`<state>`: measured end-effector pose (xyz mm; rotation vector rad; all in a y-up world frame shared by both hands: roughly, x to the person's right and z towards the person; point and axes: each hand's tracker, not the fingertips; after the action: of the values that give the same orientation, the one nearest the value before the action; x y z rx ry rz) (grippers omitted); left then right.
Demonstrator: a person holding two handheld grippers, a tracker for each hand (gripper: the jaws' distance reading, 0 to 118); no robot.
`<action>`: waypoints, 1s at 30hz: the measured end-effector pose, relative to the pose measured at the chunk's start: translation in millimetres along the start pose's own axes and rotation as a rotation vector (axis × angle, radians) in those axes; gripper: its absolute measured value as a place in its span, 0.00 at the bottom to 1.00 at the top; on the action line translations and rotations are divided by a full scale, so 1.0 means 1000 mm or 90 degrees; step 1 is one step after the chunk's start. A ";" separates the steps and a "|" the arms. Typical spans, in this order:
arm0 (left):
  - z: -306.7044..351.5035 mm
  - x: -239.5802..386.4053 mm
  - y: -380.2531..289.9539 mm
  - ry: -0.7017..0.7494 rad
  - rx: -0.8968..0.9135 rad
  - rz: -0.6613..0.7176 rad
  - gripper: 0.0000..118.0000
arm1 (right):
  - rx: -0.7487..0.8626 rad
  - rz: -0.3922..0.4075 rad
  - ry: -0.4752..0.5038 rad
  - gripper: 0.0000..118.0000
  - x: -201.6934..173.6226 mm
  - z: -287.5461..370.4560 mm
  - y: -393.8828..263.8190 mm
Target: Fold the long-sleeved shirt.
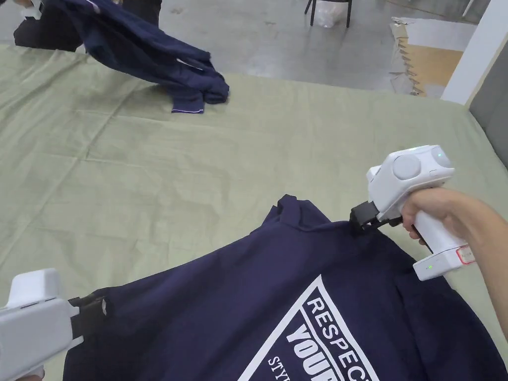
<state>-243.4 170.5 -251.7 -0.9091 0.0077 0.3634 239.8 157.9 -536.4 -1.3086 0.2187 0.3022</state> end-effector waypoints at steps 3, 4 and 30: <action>-0.003 -0.005 0.005 -0.009 -0.006 0.011 0.13 | -0.036 -0.021 0.067 0.52 -0.007 -0.022 -0.008; -0.002 -0.004 0.004 -0.007 -0.003 0.010 0.13 | -0.022 -0.032 0.066 0.49 -0.011 -0.023 -0.013; 0.261 0.234 0.399 -0.153 0.438 -0.155 0.13 | 0.587 -0.125 -0.256 0.05 0.090 0.565 -0.023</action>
<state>-186.1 666.0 -434.2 -0.1776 -0.1872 0.2154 325.7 709.0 -404.4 -0.3365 -0.1144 0.2428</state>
